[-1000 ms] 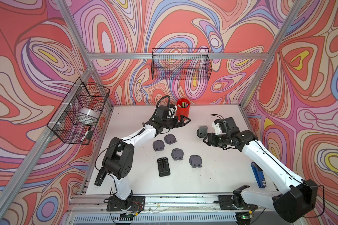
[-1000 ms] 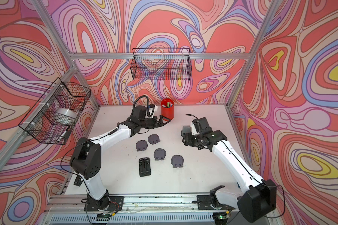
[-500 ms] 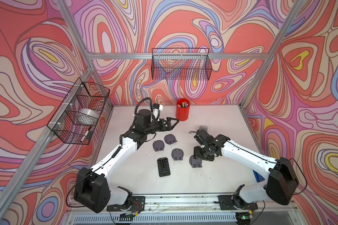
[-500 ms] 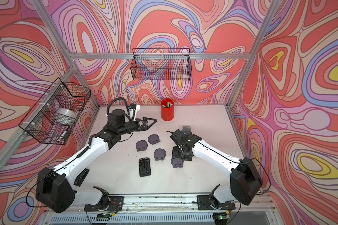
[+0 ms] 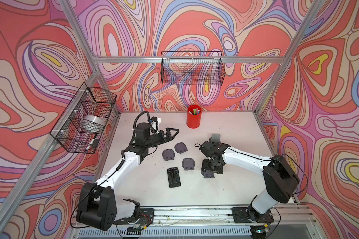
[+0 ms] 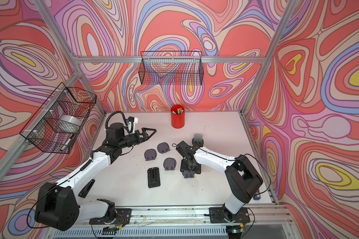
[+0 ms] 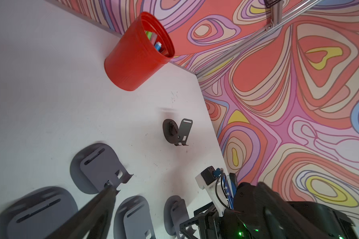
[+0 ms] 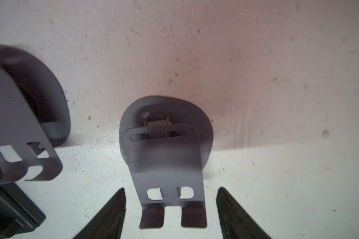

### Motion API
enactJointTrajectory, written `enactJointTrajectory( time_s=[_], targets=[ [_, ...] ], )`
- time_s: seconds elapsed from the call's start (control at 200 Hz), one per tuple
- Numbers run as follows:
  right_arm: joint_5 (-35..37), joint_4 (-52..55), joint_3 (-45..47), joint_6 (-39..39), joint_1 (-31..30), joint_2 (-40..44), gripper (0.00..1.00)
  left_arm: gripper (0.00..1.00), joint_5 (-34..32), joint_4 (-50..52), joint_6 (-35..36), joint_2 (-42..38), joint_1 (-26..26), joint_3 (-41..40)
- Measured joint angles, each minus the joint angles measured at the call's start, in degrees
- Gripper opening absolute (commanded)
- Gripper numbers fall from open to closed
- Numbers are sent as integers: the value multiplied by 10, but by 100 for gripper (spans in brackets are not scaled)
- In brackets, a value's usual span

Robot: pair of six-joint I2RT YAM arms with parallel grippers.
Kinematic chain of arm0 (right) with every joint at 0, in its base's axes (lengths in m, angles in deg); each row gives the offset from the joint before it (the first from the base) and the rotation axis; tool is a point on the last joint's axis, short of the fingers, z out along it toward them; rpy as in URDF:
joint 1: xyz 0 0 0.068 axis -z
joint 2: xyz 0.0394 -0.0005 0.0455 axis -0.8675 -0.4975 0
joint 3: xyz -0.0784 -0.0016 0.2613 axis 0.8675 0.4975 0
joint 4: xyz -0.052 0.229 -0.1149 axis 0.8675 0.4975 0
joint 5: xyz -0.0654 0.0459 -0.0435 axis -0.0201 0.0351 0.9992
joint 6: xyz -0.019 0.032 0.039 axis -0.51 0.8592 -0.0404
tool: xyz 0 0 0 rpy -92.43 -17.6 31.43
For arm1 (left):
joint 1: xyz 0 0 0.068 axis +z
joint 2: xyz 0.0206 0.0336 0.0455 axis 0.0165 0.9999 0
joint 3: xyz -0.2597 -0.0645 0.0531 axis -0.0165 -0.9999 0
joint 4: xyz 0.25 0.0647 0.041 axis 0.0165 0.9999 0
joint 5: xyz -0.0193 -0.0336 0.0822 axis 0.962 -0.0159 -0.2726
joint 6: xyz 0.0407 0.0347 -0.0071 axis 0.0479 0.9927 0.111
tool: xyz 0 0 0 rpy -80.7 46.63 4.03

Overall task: Open the phone stand
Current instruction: Pick up the phone stand at the center of the board.

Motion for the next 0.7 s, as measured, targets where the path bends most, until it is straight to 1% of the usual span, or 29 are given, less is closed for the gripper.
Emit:
enactJointTrajectory(
  time_s=[0.105, 0.225, 0.406, 0.461, 0.616, 0.701],
  targets=[
    [1, -10, -7, -2, 0, -23, 73, 100, -35, 34, 35, -30, 0, 2],
    [1, -18, -10, -4, 0, -43, 73, 100, -58, 71, 57, -33, 0, 2],
    [1, -29, -11, -11, 2, -57, 69, 100, -79, 108, 73, -38, 0, 2],
    [1, -32, -11, -14, 4, -57, 65, 100, -85, 118, 76, -42, -2, 2],
    [-1, -43, -9, -26, 12, -57, 44, 100, -97, 143, 86, -45, -13, 3],
    [-3, -47, -7, -29, 16, -56, 37, 100, -102, 157, 87, -43, -23, 6]
  ],
)
